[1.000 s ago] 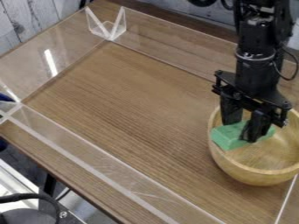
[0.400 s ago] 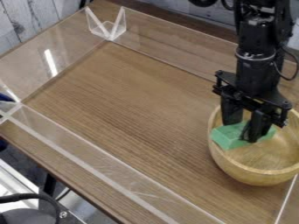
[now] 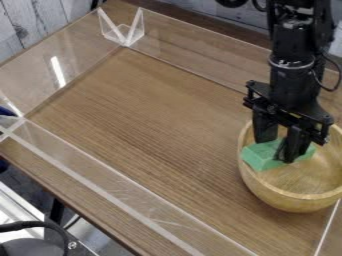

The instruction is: Put the green block in the brown bowl

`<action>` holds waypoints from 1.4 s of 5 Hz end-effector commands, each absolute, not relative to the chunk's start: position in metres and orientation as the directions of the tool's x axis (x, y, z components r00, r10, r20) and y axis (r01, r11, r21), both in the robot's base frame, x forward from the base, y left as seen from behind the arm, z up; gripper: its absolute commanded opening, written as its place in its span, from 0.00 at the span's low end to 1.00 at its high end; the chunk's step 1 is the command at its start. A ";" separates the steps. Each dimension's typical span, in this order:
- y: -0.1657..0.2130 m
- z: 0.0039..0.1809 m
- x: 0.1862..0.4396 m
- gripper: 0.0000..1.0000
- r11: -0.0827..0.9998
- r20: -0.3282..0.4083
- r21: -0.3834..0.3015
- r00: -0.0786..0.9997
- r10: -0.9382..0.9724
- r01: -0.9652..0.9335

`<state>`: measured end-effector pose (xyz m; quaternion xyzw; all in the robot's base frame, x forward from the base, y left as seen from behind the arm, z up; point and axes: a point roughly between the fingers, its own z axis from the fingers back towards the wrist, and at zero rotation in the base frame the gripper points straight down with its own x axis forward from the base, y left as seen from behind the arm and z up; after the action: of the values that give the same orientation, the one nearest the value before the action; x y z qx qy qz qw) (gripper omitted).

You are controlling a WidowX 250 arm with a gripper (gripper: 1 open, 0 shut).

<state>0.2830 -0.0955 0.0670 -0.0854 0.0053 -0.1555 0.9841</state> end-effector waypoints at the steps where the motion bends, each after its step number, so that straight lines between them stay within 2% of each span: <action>1: -0.095 0.082 0.295 0.00 0.936 0.072 -0.169 0.951 -0.300 0.308; 7: -0.093 0.076 0.299 0.00 0.938 0.055 -0.173 0.954 -0.294 0.299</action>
<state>0.2877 -0.0930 0.0616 -0.0885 0.0150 -0.1511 0.9844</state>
